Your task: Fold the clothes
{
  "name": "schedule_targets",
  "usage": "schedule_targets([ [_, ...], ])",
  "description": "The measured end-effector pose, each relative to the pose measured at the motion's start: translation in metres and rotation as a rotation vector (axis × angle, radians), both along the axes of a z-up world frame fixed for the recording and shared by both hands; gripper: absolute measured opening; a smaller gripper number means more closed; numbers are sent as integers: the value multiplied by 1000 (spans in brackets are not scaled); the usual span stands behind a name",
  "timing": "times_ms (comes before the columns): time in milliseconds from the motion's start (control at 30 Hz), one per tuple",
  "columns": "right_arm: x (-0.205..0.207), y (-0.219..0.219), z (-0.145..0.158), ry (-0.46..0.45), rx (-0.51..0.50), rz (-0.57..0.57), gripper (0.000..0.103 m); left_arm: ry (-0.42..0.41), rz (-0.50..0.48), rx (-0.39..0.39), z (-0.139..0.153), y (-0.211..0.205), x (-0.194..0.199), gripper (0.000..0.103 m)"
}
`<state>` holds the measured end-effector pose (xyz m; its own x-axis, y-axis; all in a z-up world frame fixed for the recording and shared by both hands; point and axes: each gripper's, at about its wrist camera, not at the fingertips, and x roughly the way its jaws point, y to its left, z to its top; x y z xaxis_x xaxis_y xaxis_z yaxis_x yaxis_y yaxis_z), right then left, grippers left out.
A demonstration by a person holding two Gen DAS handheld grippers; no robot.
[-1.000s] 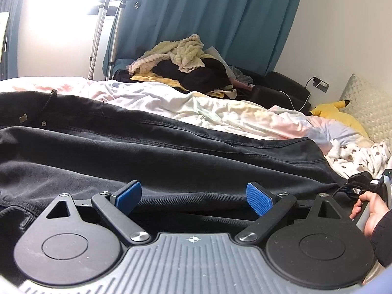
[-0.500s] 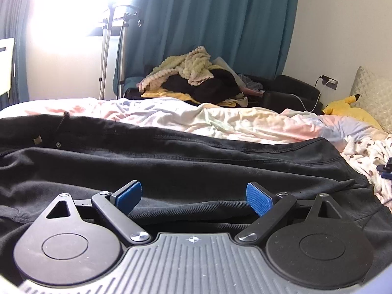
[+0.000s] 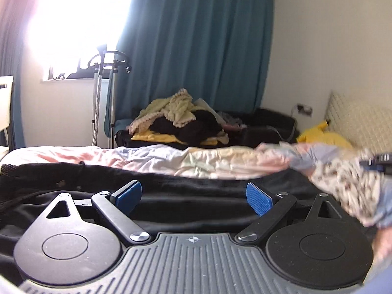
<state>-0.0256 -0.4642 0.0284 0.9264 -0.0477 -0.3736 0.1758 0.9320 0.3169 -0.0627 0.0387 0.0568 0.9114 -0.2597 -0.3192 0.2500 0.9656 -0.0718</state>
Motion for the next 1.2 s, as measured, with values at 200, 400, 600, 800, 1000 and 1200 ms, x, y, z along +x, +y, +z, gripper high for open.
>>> schedule_targets([
  [200, -42, -2, 19, 0, -32, 63, 27, 4, 80, 1, 22, 53, -50, 94],
  [400, -81, -46, 22, -68, 209, 59, 27, 38, 291, -226, 25, 161, -87, 96],
  [600, -107, -105, -22, 28, 402, -80, 48, 247, 499, -741, -34, 286, -109, 96],
  [800, -129, -133, -80, 134, 662, -186, 76, 476, 582, -910, -90, 325, -98, 96],
  [1000, -137, -139, -127, 232, 834, -257, 79, 547, 570, -958, -125, 334, -86, 96],
  [1200, -123, -131, -152, 247, 870, -277, 80, 569, 337, -1027, -140, 329, -61, 95],
])
